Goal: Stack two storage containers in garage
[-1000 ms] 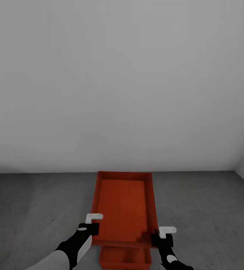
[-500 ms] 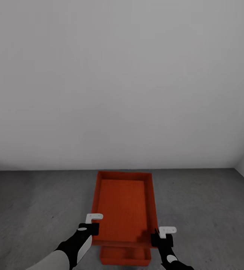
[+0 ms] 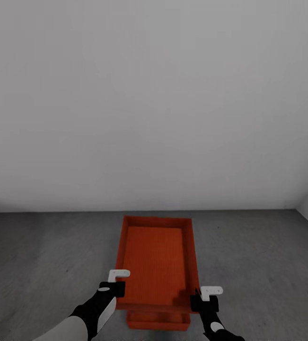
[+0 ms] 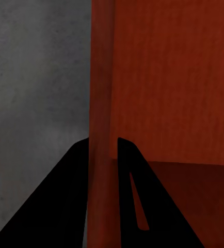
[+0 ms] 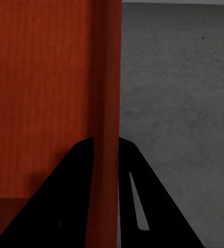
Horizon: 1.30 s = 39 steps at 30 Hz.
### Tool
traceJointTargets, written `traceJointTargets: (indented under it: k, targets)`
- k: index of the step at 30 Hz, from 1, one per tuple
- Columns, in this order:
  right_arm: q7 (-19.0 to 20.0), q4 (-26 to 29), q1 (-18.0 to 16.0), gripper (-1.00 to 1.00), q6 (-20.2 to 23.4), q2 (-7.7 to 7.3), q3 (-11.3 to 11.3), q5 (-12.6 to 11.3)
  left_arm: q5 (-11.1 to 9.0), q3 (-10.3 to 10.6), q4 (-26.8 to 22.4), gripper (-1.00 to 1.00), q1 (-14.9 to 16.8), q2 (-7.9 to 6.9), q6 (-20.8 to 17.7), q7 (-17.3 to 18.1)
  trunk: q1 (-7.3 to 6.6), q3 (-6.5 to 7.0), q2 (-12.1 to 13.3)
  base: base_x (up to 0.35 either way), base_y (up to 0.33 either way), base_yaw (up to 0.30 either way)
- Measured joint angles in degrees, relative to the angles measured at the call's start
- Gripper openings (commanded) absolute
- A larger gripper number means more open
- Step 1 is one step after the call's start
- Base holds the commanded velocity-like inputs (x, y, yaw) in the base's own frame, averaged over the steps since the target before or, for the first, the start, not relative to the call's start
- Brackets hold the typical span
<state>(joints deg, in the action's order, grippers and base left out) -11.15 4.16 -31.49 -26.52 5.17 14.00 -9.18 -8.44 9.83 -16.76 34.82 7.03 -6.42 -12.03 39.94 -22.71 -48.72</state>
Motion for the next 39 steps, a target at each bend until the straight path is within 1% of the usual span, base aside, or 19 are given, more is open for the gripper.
traceJointTargets:
  k: [39]
  targets:
    - [0.0,0.0,0.0,-1.00,0.1,0.00,0.0,0.0,0.0,0.0,0.1,-1.00,0.0,0.00,0.0,0.0,0.00,-3.60,0.0,0.000,0.000,0.000]
